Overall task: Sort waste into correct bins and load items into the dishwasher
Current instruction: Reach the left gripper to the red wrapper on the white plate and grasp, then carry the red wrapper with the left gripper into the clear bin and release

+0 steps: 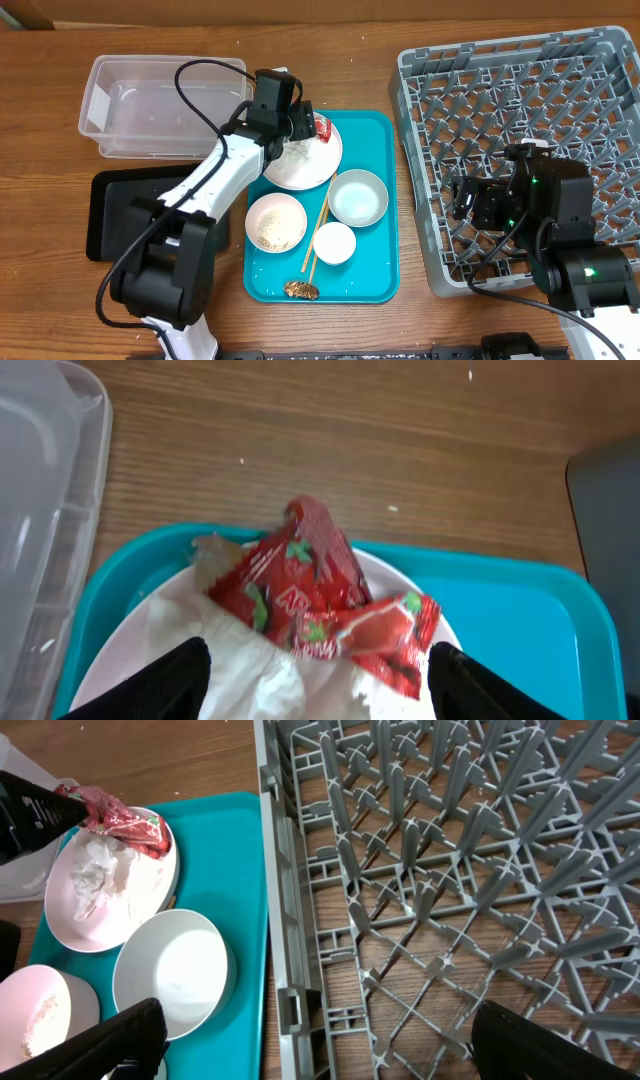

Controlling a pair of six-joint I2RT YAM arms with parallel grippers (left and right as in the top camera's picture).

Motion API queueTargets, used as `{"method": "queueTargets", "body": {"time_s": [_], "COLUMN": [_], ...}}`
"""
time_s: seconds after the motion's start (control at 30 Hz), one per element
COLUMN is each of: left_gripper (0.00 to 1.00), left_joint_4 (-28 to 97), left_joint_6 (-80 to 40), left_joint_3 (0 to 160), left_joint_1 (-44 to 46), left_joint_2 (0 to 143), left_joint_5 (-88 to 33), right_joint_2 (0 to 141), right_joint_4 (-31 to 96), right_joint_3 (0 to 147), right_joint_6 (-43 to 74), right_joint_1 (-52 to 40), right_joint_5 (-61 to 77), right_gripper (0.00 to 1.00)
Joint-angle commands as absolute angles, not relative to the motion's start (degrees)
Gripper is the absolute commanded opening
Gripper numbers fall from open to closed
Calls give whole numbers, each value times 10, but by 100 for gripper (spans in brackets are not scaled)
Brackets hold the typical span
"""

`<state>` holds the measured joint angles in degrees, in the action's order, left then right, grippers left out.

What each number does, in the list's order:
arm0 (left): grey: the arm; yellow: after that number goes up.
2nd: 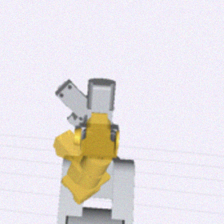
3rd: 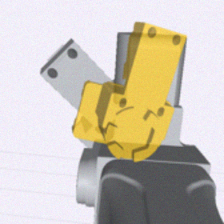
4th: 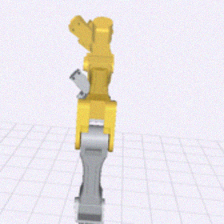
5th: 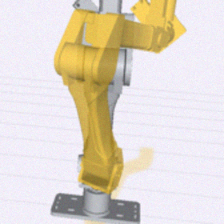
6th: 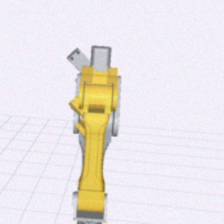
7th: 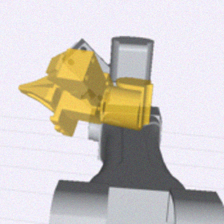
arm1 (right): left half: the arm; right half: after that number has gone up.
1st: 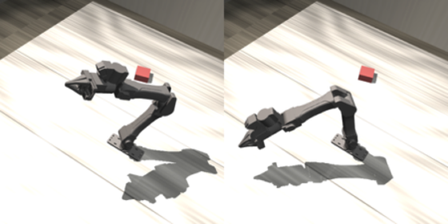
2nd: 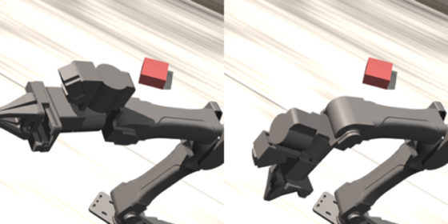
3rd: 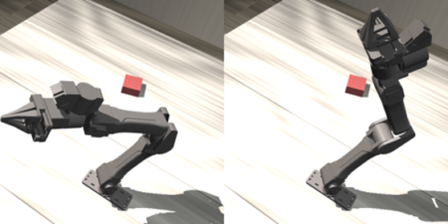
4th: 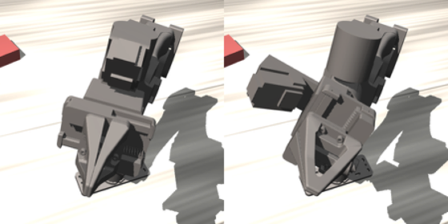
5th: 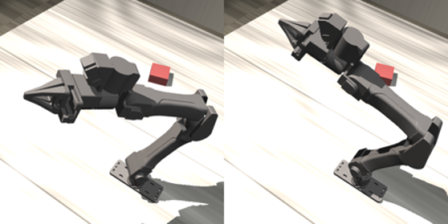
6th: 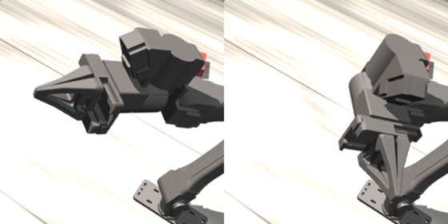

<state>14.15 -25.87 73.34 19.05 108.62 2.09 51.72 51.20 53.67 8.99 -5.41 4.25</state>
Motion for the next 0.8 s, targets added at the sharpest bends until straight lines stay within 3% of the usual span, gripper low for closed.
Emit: {"method": "queueTargets", "body": {"time_s": [0.0, 0.17, 0.43, 0.77], "left_gripper": [70, 69, 39, 29], "left_joint_4": [125, 110, 81, 87], "left_joint_6": [-279, -279, -279, -279], "left_joint_3": [742, 742, 742, 741], "left_joint_1": [192, 192, 192, 192], "left_joint_2": [1108, 1128, 1131, 1131], "left_joint_5": [34, 34, 34, 36], "right_joint_2": [516, 516, 516, 515], "right_joint_4": [512, 512, 512, 512], "right_joint_3": [555, 555, 555, 555], "right_joint_6": [92, 92, 92, 92], "right_joint_1": [-57, -57, -57, -57], "right_joint_5": [44, 44, 44, 44], "right_gripper": [100, 100, 100, 100]}}
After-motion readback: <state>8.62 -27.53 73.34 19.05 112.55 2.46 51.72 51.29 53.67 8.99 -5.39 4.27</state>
